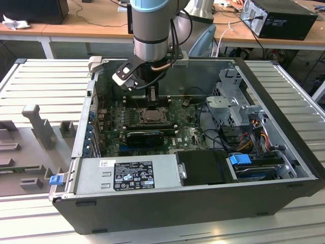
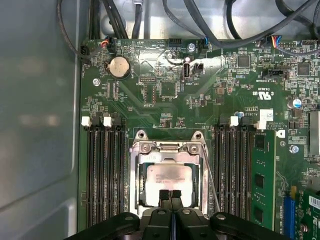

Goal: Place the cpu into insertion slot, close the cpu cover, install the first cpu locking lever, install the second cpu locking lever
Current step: 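Install the first cpu locking lever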

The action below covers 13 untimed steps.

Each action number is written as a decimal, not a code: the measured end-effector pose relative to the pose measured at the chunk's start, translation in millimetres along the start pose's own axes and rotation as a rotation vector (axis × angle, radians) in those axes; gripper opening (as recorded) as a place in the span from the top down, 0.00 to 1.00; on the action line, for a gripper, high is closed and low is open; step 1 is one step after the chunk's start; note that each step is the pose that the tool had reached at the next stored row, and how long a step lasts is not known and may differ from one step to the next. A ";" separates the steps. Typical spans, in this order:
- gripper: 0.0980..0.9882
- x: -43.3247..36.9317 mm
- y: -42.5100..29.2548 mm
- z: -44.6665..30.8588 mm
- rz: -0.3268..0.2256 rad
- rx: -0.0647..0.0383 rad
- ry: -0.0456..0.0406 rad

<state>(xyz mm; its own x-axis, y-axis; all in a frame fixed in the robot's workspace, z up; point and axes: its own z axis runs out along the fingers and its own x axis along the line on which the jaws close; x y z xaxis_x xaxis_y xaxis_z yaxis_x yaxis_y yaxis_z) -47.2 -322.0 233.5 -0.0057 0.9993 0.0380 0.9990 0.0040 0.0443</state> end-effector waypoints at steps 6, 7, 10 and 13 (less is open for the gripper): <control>0.99 0.4 0.4 -9.0 0.000 0.000 0.0002; 0.99 0.4 0.4 -9.7 0.000 0.000 0.0002; 0.99 0.6 0.7 -15.2 0.000 0.000 0.0001; 0.99 1.1 1.3 -28.1 0.000 0.000 0.0002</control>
<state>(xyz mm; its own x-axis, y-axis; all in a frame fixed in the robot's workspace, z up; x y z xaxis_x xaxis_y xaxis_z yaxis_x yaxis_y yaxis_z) -47.2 -322.0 261.7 -0.0056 0.9993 0.0382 0.9990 0.0039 0.0444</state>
